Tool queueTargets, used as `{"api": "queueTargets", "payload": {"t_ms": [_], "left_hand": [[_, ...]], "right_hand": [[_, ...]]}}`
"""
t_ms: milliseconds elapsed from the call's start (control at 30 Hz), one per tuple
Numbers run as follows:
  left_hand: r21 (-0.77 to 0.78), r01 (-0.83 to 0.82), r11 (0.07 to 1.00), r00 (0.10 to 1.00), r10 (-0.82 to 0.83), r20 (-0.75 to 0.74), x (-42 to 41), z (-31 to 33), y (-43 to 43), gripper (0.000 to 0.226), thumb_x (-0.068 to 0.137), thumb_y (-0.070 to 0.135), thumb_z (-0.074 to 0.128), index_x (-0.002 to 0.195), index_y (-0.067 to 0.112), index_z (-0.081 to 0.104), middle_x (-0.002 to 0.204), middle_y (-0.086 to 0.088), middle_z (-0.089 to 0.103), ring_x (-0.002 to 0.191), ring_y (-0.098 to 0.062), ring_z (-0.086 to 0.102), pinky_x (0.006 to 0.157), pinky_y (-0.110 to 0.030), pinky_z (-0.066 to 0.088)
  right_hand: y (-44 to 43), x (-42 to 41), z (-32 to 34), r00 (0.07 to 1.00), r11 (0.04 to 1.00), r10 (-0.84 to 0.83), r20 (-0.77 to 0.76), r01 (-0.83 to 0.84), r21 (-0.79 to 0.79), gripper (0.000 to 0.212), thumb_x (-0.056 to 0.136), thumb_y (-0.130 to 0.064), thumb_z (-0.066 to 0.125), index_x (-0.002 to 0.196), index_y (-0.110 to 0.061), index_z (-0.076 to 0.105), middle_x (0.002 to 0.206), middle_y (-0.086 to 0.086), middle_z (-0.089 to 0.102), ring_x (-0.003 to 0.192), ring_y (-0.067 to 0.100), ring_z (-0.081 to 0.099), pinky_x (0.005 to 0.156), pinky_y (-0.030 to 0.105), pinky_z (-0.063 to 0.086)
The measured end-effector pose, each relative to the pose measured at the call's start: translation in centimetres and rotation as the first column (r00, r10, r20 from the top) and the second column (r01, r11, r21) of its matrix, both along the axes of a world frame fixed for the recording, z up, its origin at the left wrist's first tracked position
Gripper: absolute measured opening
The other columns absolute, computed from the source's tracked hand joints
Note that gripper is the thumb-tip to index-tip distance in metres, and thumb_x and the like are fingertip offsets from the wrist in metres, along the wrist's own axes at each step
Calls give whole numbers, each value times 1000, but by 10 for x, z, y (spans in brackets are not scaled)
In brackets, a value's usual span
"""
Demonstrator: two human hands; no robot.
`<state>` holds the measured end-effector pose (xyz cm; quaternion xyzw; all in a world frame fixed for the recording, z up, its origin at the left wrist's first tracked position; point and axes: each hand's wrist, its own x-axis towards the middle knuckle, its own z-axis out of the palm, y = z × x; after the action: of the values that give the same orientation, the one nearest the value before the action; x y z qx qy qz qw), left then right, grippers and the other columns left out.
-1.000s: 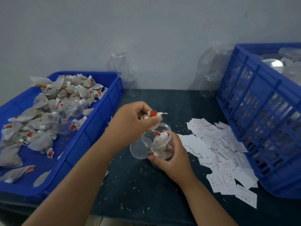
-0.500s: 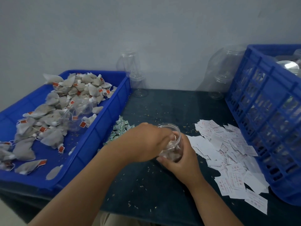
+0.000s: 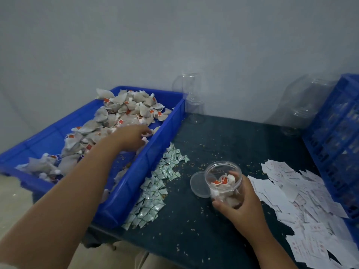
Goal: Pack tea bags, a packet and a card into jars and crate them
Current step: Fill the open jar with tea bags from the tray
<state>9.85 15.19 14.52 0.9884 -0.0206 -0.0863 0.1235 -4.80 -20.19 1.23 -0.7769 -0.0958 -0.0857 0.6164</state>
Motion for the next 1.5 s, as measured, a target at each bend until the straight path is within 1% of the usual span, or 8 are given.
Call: {"api": "queueTargets", "payload": {"t_ms": [133, 200, 400, 700, 867, 1200, 1400, 1500], "left_hand": [[-495, -236, 836, 966, 149, -210, 12, -46, -7, 21, 105, 33, 53, 100, 21, 69, 102, 3, 75, 85, -15, 68, 75, -31, 52], [-458, -385, 802, 921, 298, -252, 23, -57, -8, 21, 104, 29, 54, 91, 21, 68, 90, -1, 73, 72, -15, 65, 63, -28, 48], [-33, -115, 993, 993, 115, -18, 24, -47, 9, 21, 101, 14, 53, 95, 15, 72, 91, -2, 68, 77, -18, 62, 66, -30, 46], [-524, -55, 850, 909, 260, 325, -19, 16, -8, 24, 103, 38, 60, 93, 19, 70, 77, 1, 74, 69, -14, 71, 64, -28, 54], [-705, 226, 672, 959, -26, 282, -56, 55, -76, 11, 100, 31, 67, 97, 29, 78, 92, 9, 78, 84, -13, 77, 70, -25, 63], [-411, 364, 836, 930, -306, 201, -90, 13, -174, 32, 93, 52, 71, 123, 41, 68, 104, 24, 75, 95, 7, 65, 84, -21, 53], [-353, 242, 904, 905, -79, 418, -61, 46, -124, 15, 103, 31, 60, 106, 30, 75, 90, 21, 70, 85, 3, 65, 82, -26, 51], [-53, 7, 999, 959, 8, 283, -30, 53, -60, 22, 103, 22, 58, 120, 28, 71, 115, 5, 71, 97, -13, 65, 86, -35, 52]], "right_hand": [[0, 2, 0, 1000, 1000, -12, -4, 12, 5, 84, 58, -55, 93, 132, -64, 55, 134, -27, 70, 120, -6, 69, 93, 20, 55], [0, 3, 0, 1000, 1000, -16, 2, 16, -4, 81, 60, -51, 93, 130, -64, 55, 131, -26, 72, 118, -4, 70, 93, 25, 55], [1, 5, -2, 1000, 1000, -13, 16, 14, -23, 81, 61, -52, 92, 133, -62, 56, 131, -24, 72, 117, -4, 71, 89, 19, 57], [2, 5, -1, 1000, 1000, -11, -14, 11, 9, 84, 61, -52, 94, 136, -54, 58, 137, -23, 69, 123, -1, 69, 93, 11, 55], [4, 4, 3, 1000, 1000, 18, -20, -18, 7, 87, 63, -48, 94, 142, -37, 58, 134, -24, 70, 124, 0, 68, 95, 11, 53], [2, 2, 8, 1000, 996, -24, -7, 25, 81, 78, 66, -41, 94, 136, -45, 59, 131, -20, 72, 122, 6, 71, 96, 21, 59], [0, 5, 0, 1000, 996, 1, -15, 1, 87, 81, 66, -42, 96, 139, -40, 60, 135, -15, 73, 124, 11, 72, 99, 26, 60], [2, 5, 1, 1000, 997, 11, -14, -10, 75, 78, 68, -41, 98, 135, -52, 60, 136, -15, 73, 125, 10, 72, 97, 20, 58]]}}
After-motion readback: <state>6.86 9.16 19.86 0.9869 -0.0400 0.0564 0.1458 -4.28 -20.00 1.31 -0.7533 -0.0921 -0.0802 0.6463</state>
